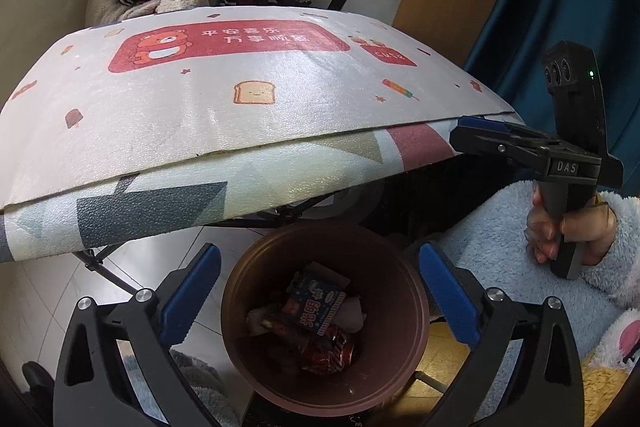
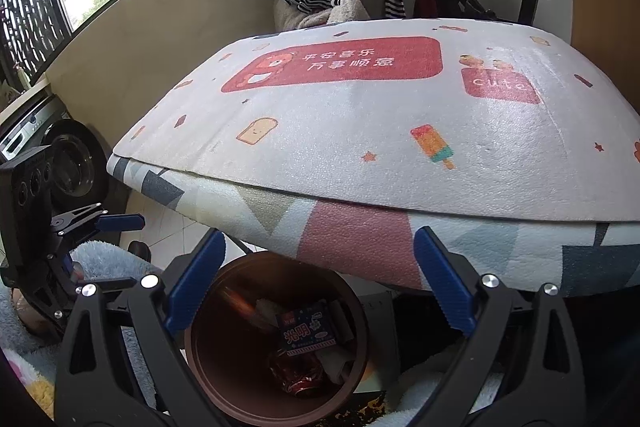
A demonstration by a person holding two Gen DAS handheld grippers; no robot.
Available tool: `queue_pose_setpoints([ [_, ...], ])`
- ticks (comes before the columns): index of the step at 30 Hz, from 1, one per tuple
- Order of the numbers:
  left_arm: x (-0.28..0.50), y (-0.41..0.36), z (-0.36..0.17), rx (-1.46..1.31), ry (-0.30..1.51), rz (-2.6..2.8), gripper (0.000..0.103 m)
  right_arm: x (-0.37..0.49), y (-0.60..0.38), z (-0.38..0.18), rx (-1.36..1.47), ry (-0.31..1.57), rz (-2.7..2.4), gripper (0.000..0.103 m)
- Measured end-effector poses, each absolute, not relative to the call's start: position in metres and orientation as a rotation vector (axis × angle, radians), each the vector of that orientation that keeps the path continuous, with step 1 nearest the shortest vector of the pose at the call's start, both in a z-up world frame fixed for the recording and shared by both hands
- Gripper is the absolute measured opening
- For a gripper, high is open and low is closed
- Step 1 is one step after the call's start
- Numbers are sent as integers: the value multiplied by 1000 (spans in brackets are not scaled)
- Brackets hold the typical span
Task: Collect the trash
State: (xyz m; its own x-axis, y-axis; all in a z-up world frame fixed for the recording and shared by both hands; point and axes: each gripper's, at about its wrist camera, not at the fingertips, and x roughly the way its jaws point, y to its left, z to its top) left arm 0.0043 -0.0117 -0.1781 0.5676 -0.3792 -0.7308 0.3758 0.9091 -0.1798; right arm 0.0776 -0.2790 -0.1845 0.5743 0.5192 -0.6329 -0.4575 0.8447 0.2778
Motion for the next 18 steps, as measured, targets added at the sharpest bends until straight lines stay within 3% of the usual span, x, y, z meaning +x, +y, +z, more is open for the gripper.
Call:
queue_pose_setpoints([
  [18,3,11,-150,-24,764,-334,97,78,-274,-171,39,765,493,97],
])
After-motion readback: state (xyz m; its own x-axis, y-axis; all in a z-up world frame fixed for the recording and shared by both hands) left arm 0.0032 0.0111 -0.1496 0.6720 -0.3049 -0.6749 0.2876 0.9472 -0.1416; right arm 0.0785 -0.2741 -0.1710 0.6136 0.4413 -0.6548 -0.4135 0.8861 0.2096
